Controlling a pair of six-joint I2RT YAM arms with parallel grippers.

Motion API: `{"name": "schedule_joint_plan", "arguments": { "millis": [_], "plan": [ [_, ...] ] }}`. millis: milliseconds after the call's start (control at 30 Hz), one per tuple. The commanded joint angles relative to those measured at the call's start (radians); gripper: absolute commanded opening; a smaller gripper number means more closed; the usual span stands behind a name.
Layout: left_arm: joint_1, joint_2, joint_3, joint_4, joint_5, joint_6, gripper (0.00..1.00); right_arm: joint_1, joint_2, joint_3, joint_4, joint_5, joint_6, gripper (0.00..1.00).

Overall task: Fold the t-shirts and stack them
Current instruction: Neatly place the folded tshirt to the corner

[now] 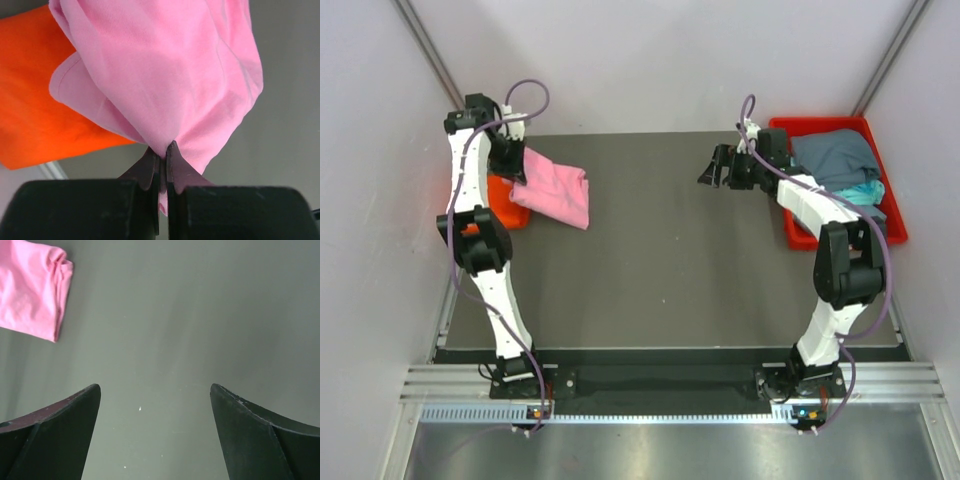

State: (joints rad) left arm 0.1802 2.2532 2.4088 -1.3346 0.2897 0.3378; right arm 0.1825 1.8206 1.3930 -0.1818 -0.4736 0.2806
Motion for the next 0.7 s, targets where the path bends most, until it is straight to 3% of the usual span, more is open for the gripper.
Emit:
{"name": "schedule_joint_plan", "arguments": {
  "millis": [0, 667],
  "plan": [
    [0.028, -0.084, 0.044, -0.046, -0.075, 0.075, 0.00, -0.008, -0.063, -0.006, 0.031, 0.004, -0.006, 0.91],
    [0.077, -0.136, 0.038, 0.093, -0.281, 0.205, 0.00, -0.009, -0.103, -0.074, 0.044, -0.002, -0.008, 0.92]
  ]
}}
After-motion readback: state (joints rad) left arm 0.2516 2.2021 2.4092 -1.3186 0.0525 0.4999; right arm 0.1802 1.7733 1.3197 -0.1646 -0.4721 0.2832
